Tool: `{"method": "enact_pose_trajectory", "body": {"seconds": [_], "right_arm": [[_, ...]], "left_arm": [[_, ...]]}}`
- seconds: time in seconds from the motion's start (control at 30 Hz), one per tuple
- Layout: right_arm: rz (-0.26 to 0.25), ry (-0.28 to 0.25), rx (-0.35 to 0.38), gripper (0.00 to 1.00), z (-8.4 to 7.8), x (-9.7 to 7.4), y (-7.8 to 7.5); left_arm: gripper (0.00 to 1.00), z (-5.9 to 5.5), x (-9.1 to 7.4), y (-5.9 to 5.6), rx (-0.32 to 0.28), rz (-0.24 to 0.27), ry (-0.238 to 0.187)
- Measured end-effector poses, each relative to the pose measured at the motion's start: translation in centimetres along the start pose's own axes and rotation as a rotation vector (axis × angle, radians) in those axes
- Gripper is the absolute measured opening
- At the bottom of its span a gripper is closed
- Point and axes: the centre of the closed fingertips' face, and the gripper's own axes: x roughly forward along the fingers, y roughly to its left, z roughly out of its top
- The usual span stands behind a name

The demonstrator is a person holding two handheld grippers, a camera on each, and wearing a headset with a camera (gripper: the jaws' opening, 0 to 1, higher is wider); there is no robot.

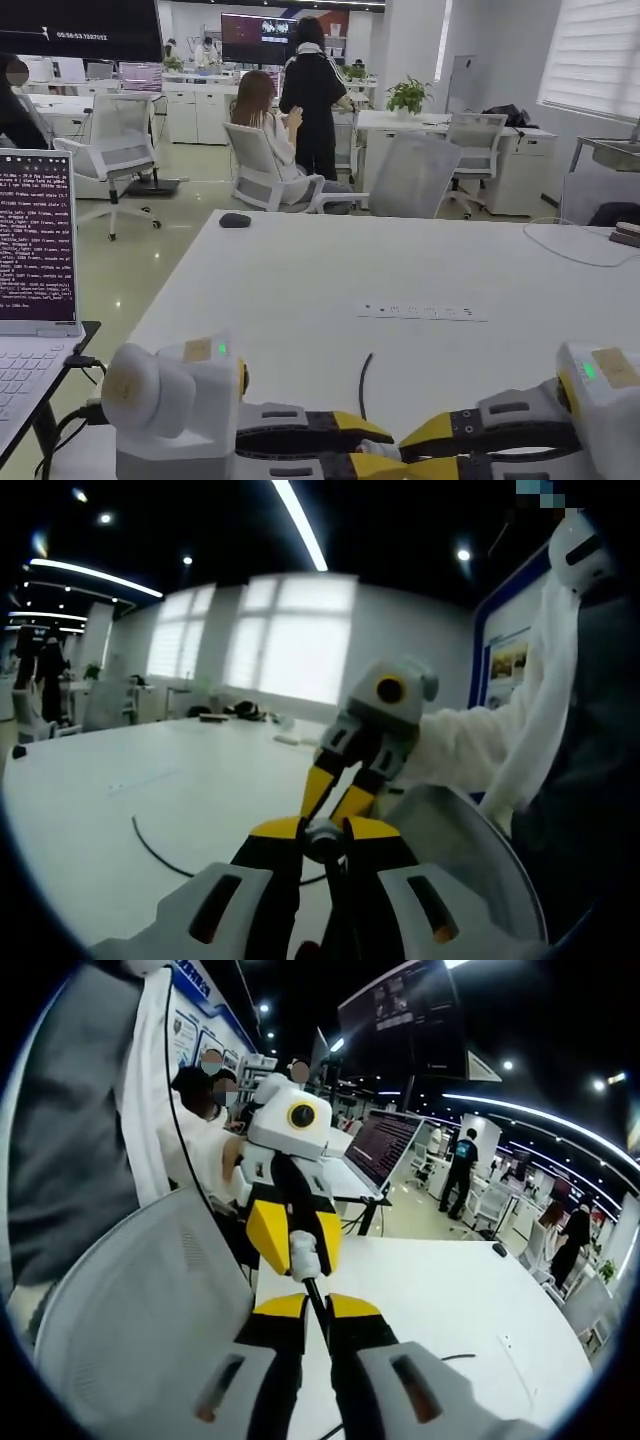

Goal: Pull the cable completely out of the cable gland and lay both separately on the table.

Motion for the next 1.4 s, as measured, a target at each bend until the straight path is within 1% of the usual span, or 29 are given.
{"method": "enact_pose_trajectory", "body": {"seconds": [0.1, 0.2, 0.33, 0.47, 0.63, 0.83, 0.97, 1.03, 1.07, 1.13, 1.2, 1.23, 1.27, 1.33, 1.4], "right_arm": [[-0.007, 0.014, 0.009, 0.05, -0.7, -0.2, -0.3], [-0.019, 0.047, 0.026, 0.05, -2.1, -0.5, -0.7], [-0.037, 0.071, 0.064, 0.05, -3.7, -0.8, -1.1], [-0.044, 0.076, 0.087, 0.05, -4.4, -0.9, -1.3], [-0.042, 0.078, 0.098, 0.05, -4.6, -0.8, -1.1], [-0.036, 0.082, 0.102, 0.05, -4.9, -0.5, -1.1], [-0.032, 0.079, 0.106, 0.05, -4.8, -0.4, -1.2], [-0.026, 0.067, 0.124, 0.05, -4.8, -0.2, -1.2], [-0.01, 0.042, 0.15, 0.06, -4.4, -0.1, -1.0], [-0.015, 0.026, 0.139, 0.1, -3.9, 0.0, -1.0], [-0.008, 0.016, 0.136, 0.15, -3.3, 0.4, -0.9], [-0.002, 0.012, 0.131, 0.17, -3.1, 0.6, -0.8], [0.004, 0.013, 0.113, 0.19, -3.0, 0.9, -0.7], [0.012, 0.012, 0.101, 0.22, -2.8, 1.3, -0.6], [0.018, 0.008, 0.095, 0.23, -2.6, 1.9, -0.6]], "left_arm": [[0.17, 0.0, -0.3, 0.1, -0.001, 0.007, -0.002], [0.17, -0.1, -0.7, 0.4, -0.004, 0.02, -0.001], [0.17, -0.2, -1.2, 0.8, -0.014, 0.037, -0.006], [0.17, -0.4, -1.4, 1.0, -0.022, 0.046, -0.01], [0.17, -0.6, -1.4, 1.1, -0.025, 0.05, -0.01], [0.17, -1.0, -1.4, 1.5, -0.021, 0.061, -0.002], [0.17, -0.9, -1.5, 1.6, -0.02, 0.06, -0.011], [0.17, -0.9, -1.6, 1.6, -0.02, 0.06, -0.015], [0.17, -0.9, -1.6, 1.7, -0.022, 0.064, -0.015], [0.17, -1.1, -1.7, 1.9, -0.024, 0.072, -0.012], [0.17, -1.2, -1.7, 2.0, -0.034, 0.071, -0.021], [0.17, -1.1, -1.8, 2.0, -0.048, 0.068, -0.034], [0.17, -1.1, -1.8, 2.0, -0.058, 0.067, -0.04], [0.17, -1.0, -1.7, 2.1, -0.065, 0.069, -0.046], [0.17, -1.0, -1.6, 2.1, -0.068, 0.069, -0.048]]}}
